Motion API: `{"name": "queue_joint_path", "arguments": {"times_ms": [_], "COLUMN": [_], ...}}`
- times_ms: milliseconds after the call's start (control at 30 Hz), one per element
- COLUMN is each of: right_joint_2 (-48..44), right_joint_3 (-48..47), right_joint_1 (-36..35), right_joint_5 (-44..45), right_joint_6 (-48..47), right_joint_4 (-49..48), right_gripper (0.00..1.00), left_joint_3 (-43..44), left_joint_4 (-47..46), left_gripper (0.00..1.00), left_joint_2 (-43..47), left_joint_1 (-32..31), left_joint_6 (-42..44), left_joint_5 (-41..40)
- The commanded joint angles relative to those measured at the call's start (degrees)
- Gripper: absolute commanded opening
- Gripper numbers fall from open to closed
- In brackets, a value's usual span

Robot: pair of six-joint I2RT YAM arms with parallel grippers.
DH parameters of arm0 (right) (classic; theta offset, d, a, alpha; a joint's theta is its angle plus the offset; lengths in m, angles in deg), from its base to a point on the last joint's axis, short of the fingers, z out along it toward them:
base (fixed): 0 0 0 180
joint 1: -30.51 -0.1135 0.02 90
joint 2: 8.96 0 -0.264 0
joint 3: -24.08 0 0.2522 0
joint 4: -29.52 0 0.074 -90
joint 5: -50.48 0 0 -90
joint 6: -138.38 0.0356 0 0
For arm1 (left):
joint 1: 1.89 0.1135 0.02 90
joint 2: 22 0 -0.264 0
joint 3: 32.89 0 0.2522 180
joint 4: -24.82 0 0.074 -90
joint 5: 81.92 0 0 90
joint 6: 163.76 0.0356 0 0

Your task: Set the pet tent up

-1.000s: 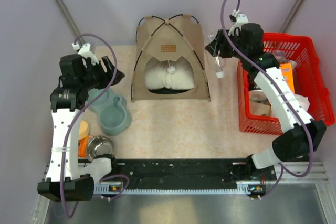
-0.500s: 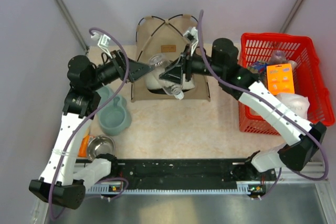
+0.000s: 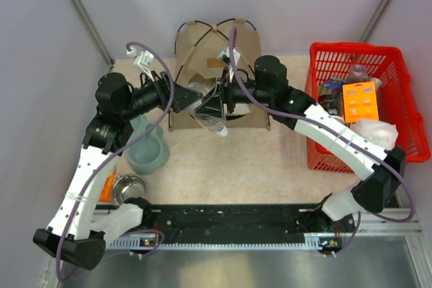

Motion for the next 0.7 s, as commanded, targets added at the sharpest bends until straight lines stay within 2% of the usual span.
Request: {"name": "queue_joint_path", "arguments": {"times_ms": [0,67,133,233,367,533,667], "right_joint_2": [1.2,1.5,1.8,2.2,2.3,0.5,-1.2], "right_joint_3": [-2.0,-2.2,-2.4,-2.2,-2.2,-1.9,0.4], "right_joint_1": [-1.8,-1.9,-2.1,-2.3,-2.2,-2.2,-2.2], "right_joint_5": [0.8,1.5,2.5,4.6,9.3,18.6,22.9], "right_joint_6": [-3.9,-4.3,-4.6,-4.7,-4.4,-4.0,-4.5], "right_joint_4": [1.1,1.8,2.5,2.7,3.2,5.6,6.8], "right_gripper": [0.44,0.44,0.49,0.69,0.92,0.94,0.94], "left_joint_3": [3.1,3.2,3.2,4.3,6.3,6.8,3.3], "left_joint_4": [7.1,7.4,8.1,11.7,19.2,27.5,31.4], "left_gripper": [0.68,0.57,0.45,0.36,0.33,0.34,0.34], "left_joint_2": [-0.5,-0.3,0.2,0.1,-0.2,1.0,3.4], "left_joint_1": [-0.7,-0.7,-0.7,-0.7,-0.7,0.2,1.6], "left_joint_6": [5.2,4.9,5.1,6.8,10.1,14.0,14.1], "left_joint_5": [-6.2,-7.2,-8.7,-12.0,-22.6,-45.2,-62.6]}}
